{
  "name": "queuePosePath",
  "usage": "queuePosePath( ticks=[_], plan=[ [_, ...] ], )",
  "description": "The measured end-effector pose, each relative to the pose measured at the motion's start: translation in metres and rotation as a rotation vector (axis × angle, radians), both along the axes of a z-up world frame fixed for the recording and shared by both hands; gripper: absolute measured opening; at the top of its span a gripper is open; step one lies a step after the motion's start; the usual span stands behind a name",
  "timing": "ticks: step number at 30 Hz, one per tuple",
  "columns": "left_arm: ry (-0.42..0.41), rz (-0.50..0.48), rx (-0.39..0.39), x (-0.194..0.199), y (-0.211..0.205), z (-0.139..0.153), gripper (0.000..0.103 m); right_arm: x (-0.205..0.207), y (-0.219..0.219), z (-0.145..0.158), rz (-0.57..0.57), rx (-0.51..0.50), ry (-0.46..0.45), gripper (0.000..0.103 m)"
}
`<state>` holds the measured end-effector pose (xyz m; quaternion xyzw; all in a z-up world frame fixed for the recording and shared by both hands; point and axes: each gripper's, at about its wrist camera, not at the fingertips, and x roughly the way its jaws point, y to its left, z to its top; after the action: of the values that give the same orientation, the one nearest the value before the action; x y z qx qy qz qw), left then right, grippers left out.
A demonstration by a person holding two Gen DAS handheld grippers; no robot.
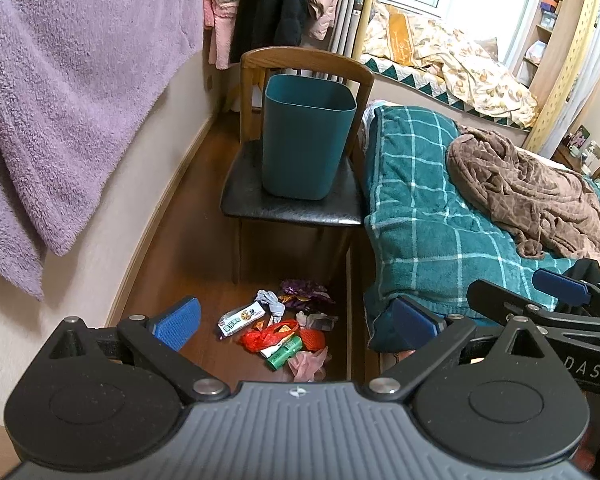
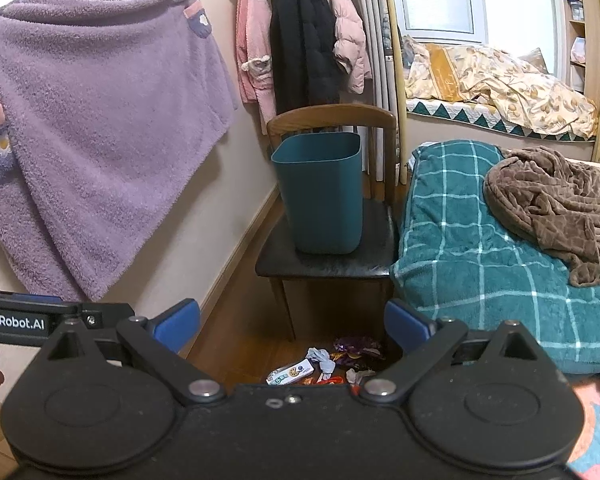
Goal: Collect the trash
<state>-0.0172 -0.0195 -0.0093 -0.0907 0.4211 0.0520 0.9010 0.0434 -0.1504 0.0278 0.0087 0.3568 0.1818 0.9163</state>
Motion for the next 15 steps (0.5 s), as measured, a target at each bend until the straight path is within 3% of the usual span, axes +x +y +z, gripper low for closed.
queuePosePath(
  ticks=[15],
  plan=[
    [-0.002, 0.008, -0.008, 0.003, 0.0036, 0.0009, 0.103, 0.0026, -0.0001, 0.0019, 0.005, 0.001, -0.013, 0.099]
  ],
)
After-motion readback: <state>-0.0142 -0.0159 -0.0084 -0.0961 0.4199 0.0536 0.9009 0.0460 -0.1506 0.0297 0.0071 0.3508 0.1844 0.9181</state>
